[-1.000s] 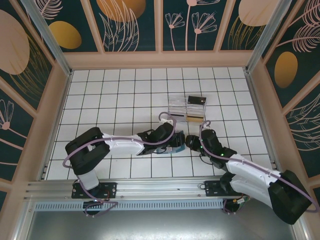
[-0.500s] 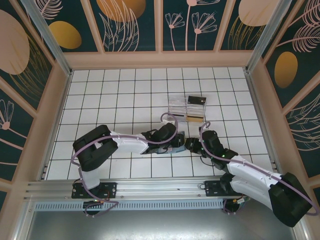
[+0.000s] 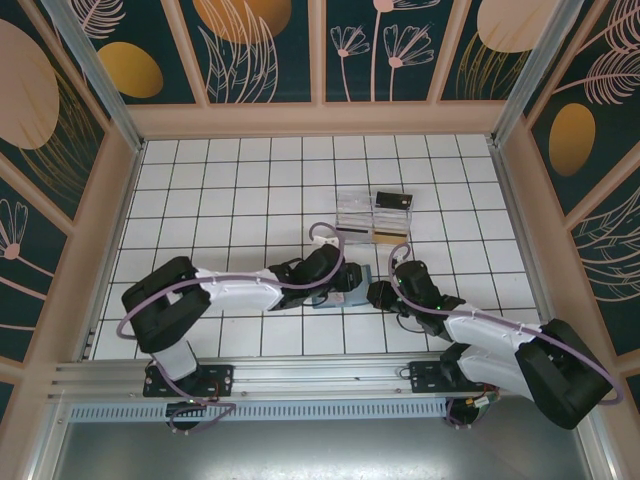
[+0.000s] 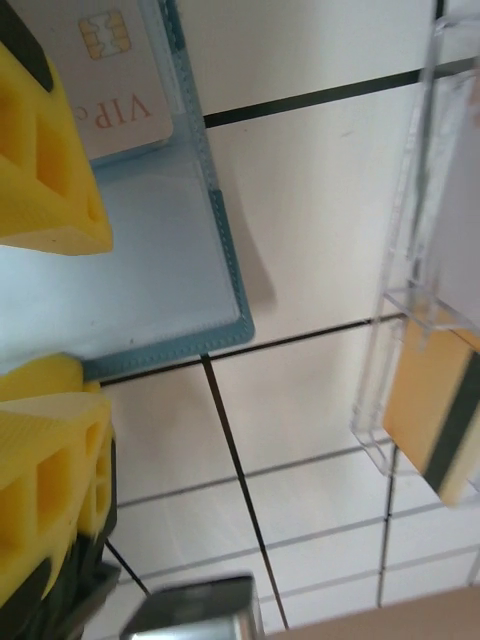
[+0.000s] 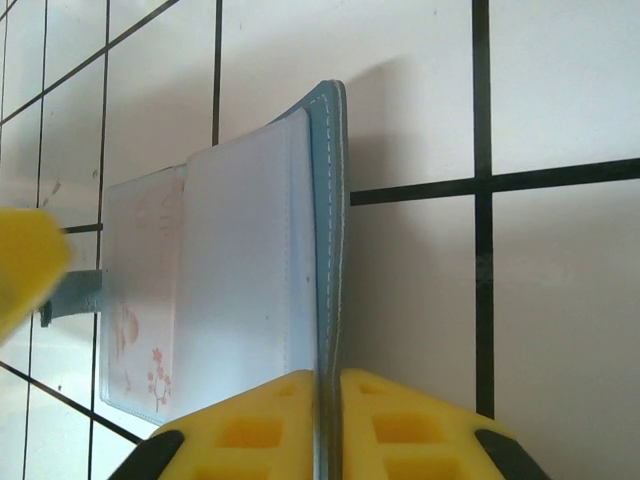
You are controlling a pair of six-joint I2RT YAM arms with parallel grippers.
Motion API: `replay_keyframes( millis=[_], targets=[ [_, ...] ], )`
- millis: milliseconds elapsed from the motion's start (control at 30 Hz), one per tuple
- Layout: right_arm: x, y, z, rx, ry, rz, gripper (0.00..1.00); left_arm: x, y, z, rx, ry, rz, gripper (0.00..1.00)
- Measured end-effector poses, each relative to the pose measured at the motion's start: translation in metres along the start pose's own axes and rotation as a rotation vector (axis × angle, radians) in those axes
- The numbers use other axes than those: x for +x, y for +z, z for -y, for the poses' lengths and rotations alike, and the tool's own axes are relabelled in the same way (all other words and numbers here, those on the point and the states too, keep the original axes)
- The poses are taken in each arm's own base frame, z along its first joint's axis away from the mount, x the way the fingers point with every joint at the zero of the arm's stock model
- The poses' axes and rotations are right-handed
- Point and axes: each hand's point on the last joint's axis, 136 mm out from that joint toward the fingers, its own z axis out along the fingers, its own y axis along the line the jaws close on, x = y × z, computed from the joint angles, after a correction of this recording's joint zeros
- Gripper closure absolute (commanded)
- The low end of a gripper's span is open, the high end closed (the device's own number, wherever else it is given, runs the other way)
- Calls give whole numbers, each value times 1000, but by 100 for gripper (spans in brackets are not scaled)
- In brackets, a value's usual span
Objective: Take the credit cards out of the card holder
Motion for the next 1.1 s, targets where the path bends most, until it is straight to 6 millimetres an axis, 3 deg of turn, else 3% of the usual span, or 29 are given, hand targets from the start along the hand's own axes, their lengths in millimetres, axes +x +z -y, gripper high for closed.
replay_keyframes(
  millis=[133,267,400,533,833,967,1100],
  targets=[
    [1,1,3,9,3,-5,90,-9,-17,-3,-12,-6,44,59],
    [2,3,5,18,8,-10,90,-1,-24,-32,-85,-16,47,63],
    [1,3,5,21,5,-10,81,13,-25,-61,-159,-23,22,68],
    [-6,1,3,45,-6,-2,73,14,-25,-65,-167,-24,20,72],
    [-51,-16,-40,20,-71,81,69,23,-18,-76,-201,-15,-5,75],
    [-61,-14,-62,-7,-110,70,78,22,-17,-76,-199,-15,-3,75],
    [-57,1,-74,-49,-106,7,87,22,-18,-77,-201,-15,1,75]
  ],
)
